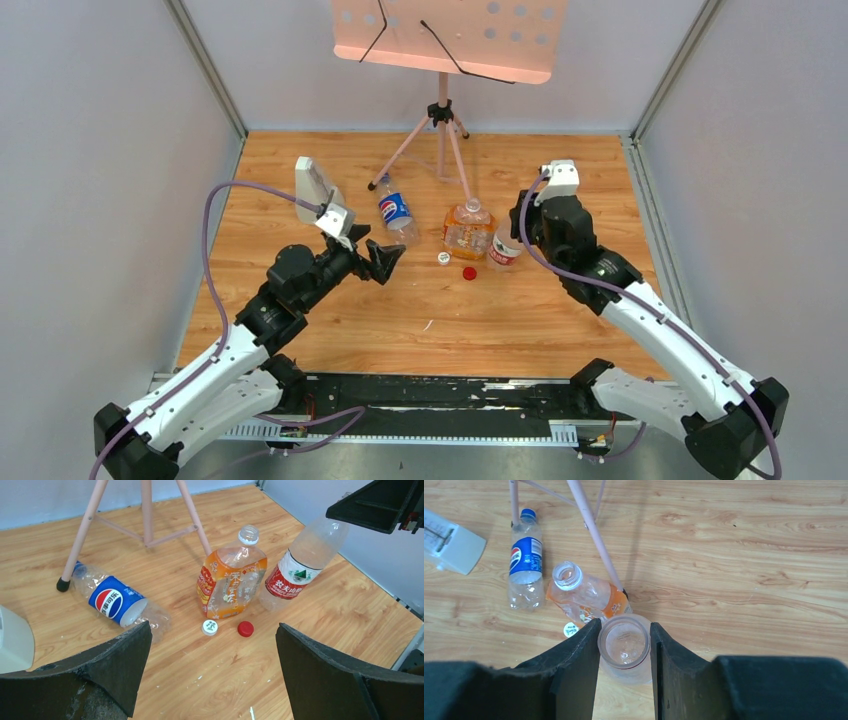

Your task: Unscrew the bottle caps

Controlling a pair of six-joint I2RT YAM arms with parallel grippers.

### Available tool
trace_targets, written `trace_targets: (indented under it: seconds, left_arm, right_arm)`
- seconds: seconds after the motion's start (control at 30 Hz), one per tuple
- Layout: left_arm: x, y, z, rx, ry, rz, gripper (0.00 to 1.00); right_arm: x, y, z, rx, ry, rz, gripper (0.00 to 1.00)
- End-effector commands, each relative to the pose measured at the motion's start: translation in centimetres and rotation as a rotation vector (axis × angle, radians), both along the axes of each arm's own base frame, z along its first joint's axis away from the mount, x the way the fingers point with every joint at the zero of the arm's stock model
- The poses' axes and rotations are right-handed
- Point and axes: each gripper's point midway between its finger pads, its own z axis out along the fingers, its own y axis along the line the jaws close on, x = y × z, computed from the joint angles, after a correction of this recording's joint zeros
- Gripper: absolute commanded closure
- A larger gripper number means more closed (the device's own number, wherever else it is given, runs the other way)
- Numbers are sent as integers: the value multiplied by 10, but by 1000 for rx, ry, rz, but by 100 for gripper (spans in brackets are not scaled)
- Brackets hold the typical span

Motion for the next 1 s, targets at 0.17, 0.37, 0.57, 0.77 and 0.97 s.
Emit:
trace_targets:
  seconds: [0.17,0.37,0.57,0.77,0.97]
  left_arm:
    - [9,8,3,-35,17,77,0]
    - [13,13,-2,-31,45,120,0]
    - [13,16,-5,-25,47,132,0]
    - [16,18,-8,-31,56,155,0]
    - [17,18,-11,-36,67,165,0]
  right_arm:
    - [36,-10,7,-33,-2,-56,96]
    - [55,-13,-8,-43,22,-89,93]
    - [61,-17,-11,-56,6,-116,86]
    - [70,-22,-6,-58,-43,-141,83]
    - [79,-18,-22,-76,-15,-135,78]
